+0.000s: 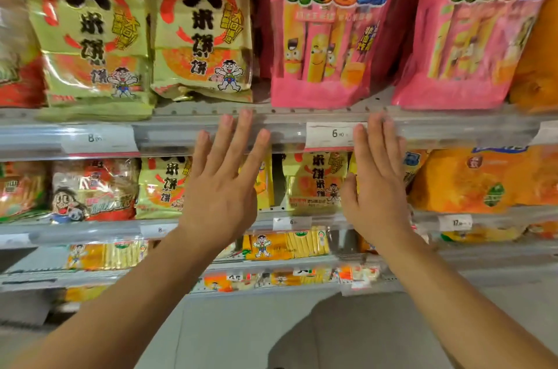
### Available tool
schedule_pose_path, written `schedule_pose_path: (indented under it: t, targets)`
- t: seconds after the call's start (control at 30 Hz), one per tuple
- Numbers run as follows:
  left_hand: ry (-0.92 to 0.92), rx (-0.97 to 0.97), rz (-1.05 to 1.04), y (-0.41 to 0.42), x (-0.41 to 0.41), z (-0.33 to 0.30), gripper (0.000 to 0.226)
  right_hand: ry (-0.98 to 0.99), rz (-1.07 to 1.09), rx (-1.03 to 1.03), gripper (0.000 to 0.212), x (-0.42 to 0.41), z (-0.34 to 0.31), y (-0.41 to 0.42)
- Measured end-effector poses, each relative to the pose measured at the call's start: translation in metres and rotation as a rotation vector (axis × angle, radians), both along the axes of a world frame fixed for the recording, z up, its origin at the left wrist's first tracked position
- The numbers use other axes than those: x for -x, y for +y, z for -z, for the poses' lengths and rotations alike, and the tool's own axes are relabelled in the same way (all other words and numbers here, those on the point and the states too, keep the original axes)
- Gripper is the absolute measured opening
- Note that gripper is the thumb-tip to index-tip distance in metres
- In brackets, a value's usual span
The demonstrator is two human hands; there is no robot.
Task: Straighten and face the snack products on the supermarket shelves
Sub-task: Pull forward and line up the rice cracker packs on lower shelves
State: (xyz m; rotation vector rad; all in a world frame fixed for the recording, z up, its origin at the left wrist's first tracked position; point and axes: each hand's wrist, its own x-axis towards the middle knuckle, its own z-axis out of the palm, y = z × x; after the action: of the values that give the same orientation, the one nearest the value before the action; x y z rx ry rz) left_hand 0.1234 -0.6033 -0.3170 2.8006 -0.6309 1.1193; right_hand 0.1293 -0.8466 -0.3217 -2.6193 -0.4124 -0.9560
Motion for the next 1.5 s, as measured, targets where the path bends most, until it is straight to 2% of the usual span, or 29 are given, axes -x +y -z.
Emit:
schedule_pose_path:
  t: [0.1, 0.17, 0.2, 0.27, 0.37, 0.43, 0.5, 0.67, 0.8, 0.9, 1.03, 1.17, 1.27, 1.33, 1.5]
  targets:
    - [0.098, 0.021, 0.157, 0.004, 0.018, 0.036, 0.068, 0.049, -0.065, -0.108, 0.077, 0.012, 0.024, 0.002]
    - [0.276, 0.006, 0.276, 0.013, 0.037, 0.066, 0.06, 0.214, -0.147, -0.241, 0.072, 0.028, 0.052, 0.003]
    - [0.38, 0.064, 0.263, 0.018, 0.045, 0.078, 0.056, 0.323, -0.154, -0.303, 0.07, 0.035, 0.067, 0.003]
    - [0.541, 0.35, 0.099, 0.026, 0.049, 0.09, 0.05, 0.486, -0.085, -0.422, 0.067, 0.036, 0.087, -0.001]
    - [0.607, 0.73, -0.202, 0.033, 0.024, 0.091, 0.062, 0.549, 0.104, -0.562, 0.059, 0.012, 0.097, -0.004]
    - [0.665, 0.905, -0.322, 0.034, -0.002, 0.086, 0.075, 0.618, 0.198, -0.671, 0.059, -0.01, 0.096, -0.004]
    - [0.71, 0.959, -0.408, 0.031, -0.022, 0.084, 0.084, 0.692, 0.261, -0.725, 0.064, -0.028, 0.099, -0.003]
    - [0.675, 0.834, -0.567, 0.02, -0.044, 0.093, 0.079, 0.691, 0.364, -0.747, 0.068, -0.044, 0.108, -0.002]
    - [0.648, 0.778, -0.672, 0.015, -0.052, 0.096, 0.073, 0.761, 0.377, -0.731, 0.072, -0.049, 0.114, -0.002]
    - [0.59, 0.779, -0.652, 0.009, -0.053, 0.097, 0.064, 0.786, 0.39, -0.696, 0.082, -0.052, 0.111, 0.002]
    - [0.546, 0.806, -0.555, 0.008, -0.049, 0.096, 0.069, 0.827, 0.363, -0.681, 0.075, -0.052, 0.114, 0.002]
    - [0.578, 0.982, -0.37, 0.009, -0.05, 0.091, 0.062, 0.911, 0.325, -0.81, 0.066, -0.061, 0.113, -0.002]
    - [0.61, 1.139, -0.318, 0.014, -0.048, 0.085, 0.062, 0.997, 0.309, -0.875, 0.087, -0.069, 0.111, -0.004]
    - [0.622, 1.217, -0.313, 0.022, -0.04, 0.082, 0.064, 0.99, 0.322, -0.898, 0.092, -0.071, 0.112, -0.005]
    - [0.579, 1.304, -0.342, 0.059, 0.002, 0.083, 0.069, 0.909, 0.292, -0.891, 0.069, -0.067, 0.117, -0.001]
